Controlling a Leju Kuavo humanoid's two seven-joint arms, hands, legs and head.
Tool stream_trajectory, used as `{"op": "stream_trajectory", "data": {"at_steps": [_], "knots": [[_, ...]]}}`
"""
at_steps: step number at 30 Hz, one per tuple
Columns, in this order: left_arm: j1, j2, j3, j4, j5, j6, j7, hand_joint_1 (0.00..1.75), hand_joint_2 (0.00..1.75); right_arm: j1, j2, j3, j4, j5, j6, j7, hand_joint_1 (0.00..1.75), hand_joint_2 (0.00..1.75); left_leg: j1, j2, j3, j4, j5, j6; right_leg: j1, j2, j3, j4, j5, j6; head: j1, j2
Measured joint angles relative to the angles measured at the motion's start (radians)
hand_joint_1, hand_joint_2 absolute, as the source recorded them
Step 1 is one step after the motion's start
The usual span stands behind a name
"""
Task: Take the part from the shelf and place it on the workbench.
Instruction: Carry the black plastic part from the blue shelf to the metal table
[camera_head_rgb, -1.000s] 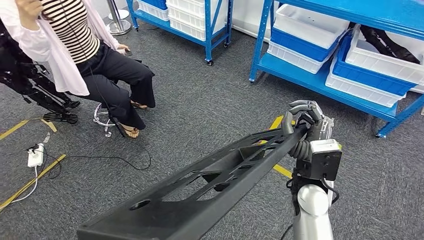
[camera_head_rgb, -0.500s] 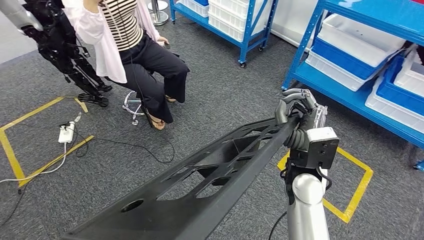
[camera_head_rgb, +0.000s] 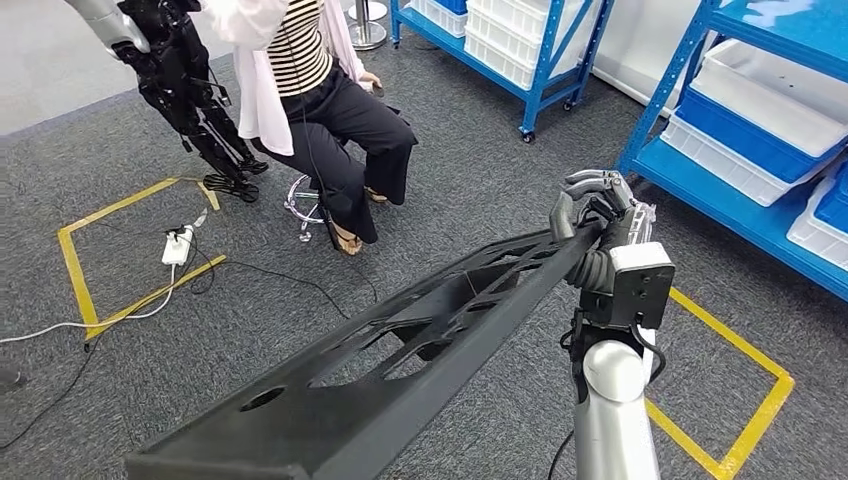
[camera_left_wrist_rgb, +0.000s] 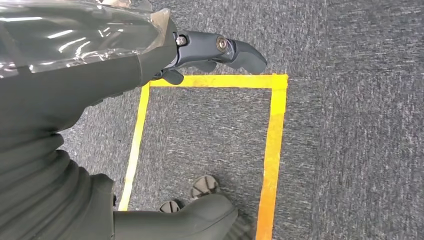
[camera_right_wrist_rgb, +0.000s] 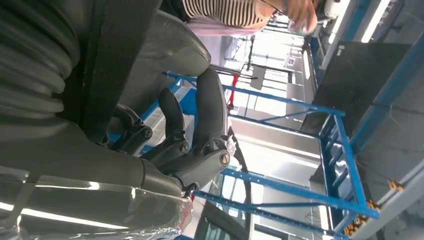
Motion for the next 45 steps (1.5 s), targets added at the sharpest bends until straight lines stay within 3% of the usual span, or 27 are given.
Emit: {"op": "stream_trajectory", "data": {"at_steps": [2, 3, 6, 7, 8, 10, 12, 13, 15, 17, 18, 20, 22, 24, 26, 28, 29, 30, 33, 35, 37, 39, 41, 43, 44, 45], "knots": [[-0.003, 0.003, -0.004, 0.0, -0.012, -0.009, 0.003, 0.0, 1.75, -0.023, 0.003, 0.001, 0.001, 0.011, 0.0, 0.025, 1.75, 1.75, -0.002, 0.033, 0.063, -0.12, 0.042, 0.0, 0.006, -0.013, 0.002, 0.006, -0.009, 0.012, 0.001, 0.0], [-0.004, 0.004, -0.008, 0.0, -0.018, -0.013, 0.006, 0.0, 1.75, -0.042, 0.007, 0.003, 0.004, 0.016, 0.001, 0.041, 1.75, 1.75, -0.005, 0.042, 0.078, -0.149, 0.049, 0.005, 0.01, -0.019, 0.002, 0.009, -0.013, 0.018, 0.003, 0.0], [-0.005, 0.008, -0.021, 0.0, -0.034, -0.016, 0.014, 0.0, 1.75, -0.128, 0.025, 0.015, 0.037, 0.031, 0.004, 0.094, 1.75, 1.75, -0.014, 0.019, 0.078, -0.161, 0.052, 0.03, 0.014, -0.034, 0.0, 0.012, -0.02, 0.035, 0.006, 0.0], [-0.005, 0.01, -0.025, 0.0, -0.038, -0.016, 0.016, 0.0, 1.75, -0.166, 0.034, 0.021, 0.059, 0.035, 0.004, 0.112, 1.75, 1.75, -0.015, 0.011, 0.078, -0.163, 0.055, 0.038, 0.011, -0.024, -0.008, 0.028, -0.029, 0.038, 0.007, 0.0], [-0.007, 0.012, -0.028, 0.0, -0.04, -0.015, 0.018, 0.0, 1.75, -0.203, 0.044, 0.027, 0.082, 0.038, 0.005, 0.129, 1.75, 1.75, -0.014, 0.003, 0.079, -0.166, 0.058, 0.047, 0.007, -0.007, -0.024, 0.062, -0.047, 0.039, 0.007, 0.0], [-0.01, 0.014, -0.035, 0.0, -0.042, -0.011, 0.02, 0.0, 1.75, -0.269, 0.061, 0.038, 0.131, 0.042, 0.005, 0.154, 1.75, 1.75, -0.013, -0.017, 0.079, -0.167, 0.062, 0.058, 0.003, 0.032, -0.082, 0.184, -0.1, 0.035, 0.009, 0.0], [-0.012, 0.013, -0.04, 0.0, -0.042, -0.008, 0.022, 0.0, 1.75, -0.313, 0.075, 0.047, 0.177, 0.044, 0.004, 0.174, 1.75, 1.75, -0.014, -0.041, 0.078, -0.167, 0.062, 0.061, 0.003, 0.045, -0.138, 0.297, -0.134, 0.036, 0.009, 0.0], [-0.012, 0.013, -0.043, 0.0, -0.042, -0.006, 0.022, 0.0, 1.75, -0.329, 0.081, 0.051, 0.196, 0.045, 0.004, 0.183, 1.75, 1.75, -0.014, -0.051, 0.078, -0.166, 0.062, 0.061, 0.003, 0.047, -0.152, 0.323, -0.138, 0.039, 0.009, 0.0], [-0.012, 0.012, -0.045, 0.0, -0.041, -0.001, 0.023, 0.0, 1.75, -0.368, 0.097, 0.067, 0.237, 0.036, -0.005, 0.206, 1.75, 1.75, -0.014, -0.07, 0.078, -0.165, 0.062, 0.06, 0.002, 0.05, -0.139, 0.282, -0.11, 0.05, 0.01, 0.0], [-0.013, 0.012, -0.046, 0.0, -0.041, 0.002, 0.023, 0.0, 1.75, -0.421, 0.116, 0.096, 0.279, 0.019, -0.021, 0.225, 1.75, 1.75, -0.015, -0.092, 0.078, -0.164, 0.064, 0.057, -0.003, 0.074, -0.082, 0.146, -0.05, 0.063, 0.01, 0.0], [-0.014, 0.012, -0.047, 0.0, -0.041, 0.003, 0.023, 0.0, 1.75, -0.445, 0.122, 0.109, 0.297, 0.013, -0.026, 0.231, 1.75, 1.75, -0.015, -0.103, 0.078, -0.163, 0.064, 0.053, -0.005, 0.088, -0.056, 0.084, -0.025, 0.064, 0.009, 0.0], [-0.012, 0.011, -0.048, 0.0, -0.041, 0.003, 0.024, 0.0, 1.75, -0.478, 0.127, 0.127, 0.326, 0.007, -0.032, 0.234, 1.75, 1.75, -0.014, -0.123, 0.074, -0.164, 0.066, 0.04, -0.001, 0.101, -0.03, 0.028, -0.007, 0.052, 0.009, 0.0], [-0.008, 0.011, -0.048, 0.0, -0.041, 0.004, 0.024, 0.0, 1.75, -0.493, 0.13, 0.139, 0.345, 0.005, -0.035, 0.234, 1.75, 1.75, -0.009, -0.136, 0.07, -0.167, 0.069, 0.026, 0.0, 0.084, -0.023, 0.022, -0.002, 0.033, 0.008, 0.0], [-0.006, 0.011, -0.048, 0.0, -0.041, 0.005, 0.024, 0.0, 1.75, -0.503, 0.131, 0.148, 0.356, 0.004, -0.037, 0.234, 1.75, 1.75, -0.008, -0.108, 0.054, -0.14, 0.051, 0.017, -0.006, 0.066, -0.014, 0.012, 0.005, 0.016, 0.005, 0.0], [-0.006, 0.011, -0.049, 0.0, -0.041, 0.005, 0.024, 0.0, 1.75, -0.51, 0.131, 0.152, 0.366, 0.004, -0.038, 0.233, 1.75, 1.75, -0.009, -0.054, 0.002, -0.034, -0.004, 0.01, -0.005, 0.046, -0.008, 0.006, 0.006, 0.003, 0.003, 0.0], [-0.006, 0.011, -0.049, 0.0, -0.041, 0.005, 0.024, 0.0, 1.75, -0.513, 0.131, 0.157, 0.376, 0.003, -0.038, 0.233, 1.75, 1.75, -0.005, -0.029, -0.062, 0.09, -0.05, 0.003, 0.0, 0.026, -0.007, 0.006, 0.003, -0.004, 0.002, 0.0], [-0.006, 0.011, -0.049, 0.0, -0.041, 0.005, 0.024, 0.0, 1.75, -0.513, 0.131, 0.159, 0.381, 0.002, -0.038, 0.234, 1.75, 1.75, -0.002, -0.025, -0.077, 0.114, -0.05, 0.0, 0.001, 0.016, -0.007, 0.006, 0.002, -0.005, 0.002, 0.0], [-0.006, 0.011, -0.049, 0.0, -0.041, 0.005, 0.024, 0.0, 1.75, -0.516, 0.131, 0.162, 0.387, -0.006, -0.04, 0.237, 1.75, 1.75, 0.0, -0.021, -0.071, 0.099, -0.032, -0.002, 0.002, 0.007, -0.006, 0.007, 0.0, -0.005, 0.002, 0.0], [-0.009, 0.012, -0.048, 0.0, -0.033, 0.005, 0.024, 0.0, 1.75, -0.558, 0.13, 0.185, 0.413, -0.082, -0.066, 0.267, 1.75, 1.75, 0.003, 0.027, 0.02, -0.08, 0.052, -0.004, 0.008, -0.016, -0.008, 0.017, -0.012, 0.005, 0.002, 0.0], [-0.014, 0.011, -0.048, 0.0, -0.023, 0.007, 0.024, 0.0, 1.75, -0.602, 0.13, 0.217, 0.438, -0.157, -0.094, 0.291, 1.75, 1.75, -0.004, 0.046, 0.049, -0.138, 0.064, 0.005, 0.017, -0.028, -0.01, 0.025, -0.02, 0.015, 0.005, 0.0], [-0.017, 0.011, -0.048, 0.0, -0.015, 0.012, 0.025, 0.0, 1.75, -0.639, 0.13, 0.26, 0.46, -0.229, -0.121, 0.309, 1.75, 1.75, -0.011, 0.027, 0.048, -0.144, 0.063, 0.021, 0.021, -0.044, -0.008, 0.025, -0.025, 0.024, 0.009, 0.0], [-0.018, 0.011, -0.047, 0.0, -0.007, 0.02, 0.025, 0.0, 1.75, -0.667, 0.13, 0.31, 0.476, -0.29, -0.146, 0.323, 1.75, 1.75, -0.012, 0.007, 0.051, -0.151, 0.068, 0.036, 0.016, -0.026, -0.019, 0.048, -0.042, 0.031, 0.009, 0.0], [-0.02, 0.011, -0.047, 0.0, 0.0, 0.033, 0.026, 0.0, 1.75, -0.691, 0.128, 0.358, 0.488, -0.342, -0.166, 0.335, 1.75, 1.75, -0.01, -0.013, 0.053, -0.155, 0.07, 0.048, 0.01, 0.018, -0.068, 0.146, -0.085, 0.028, 0.01, 0.0], [-0.022, 0.011, -0.045, 0.0, 0.009, 0.049, 0.027, 0.0, 1.75, -0.707, 0.127, 0.41, 0.499, -0.392, -0.18, 0.346, 1.75, 1.75, -0.011, -0.037, 0.053, -0.155, 0.07, 0.052, 0.01, 0.042, -0.138, 0.274, -0.125, 0.025, 0.011, 0.0], [-0.023, 0.01, -0.043, 0.0, 0.014, 0.059, 0.027, 0.0, 1.75, -0.713, 0.128, 0.44, 0.504, -0.419, -0.188, 0.351, 1.75, 1.75, -0.011, -0.05, 0.053, -0.154, 0.07, 0.053, 0.01, 0.046, -0.158, 0.305, -0.127, 0.028, 0.011, 0.0], [-0.023, 0.008, -0.04, 0.0, 0.019, 0.069, 0.027, 0.0, 1.75, -0.719, 0.128, 0.472, 0.507, -0.446, -0.197, 0.354, 1.75, 1.75, -0.012, -0.064, 0.054, -0.154, 0.07, 0.053, 0.01, 0.049, -0.161, 0.299, -0.114, 0.032, 0.011, 0.0]]}}
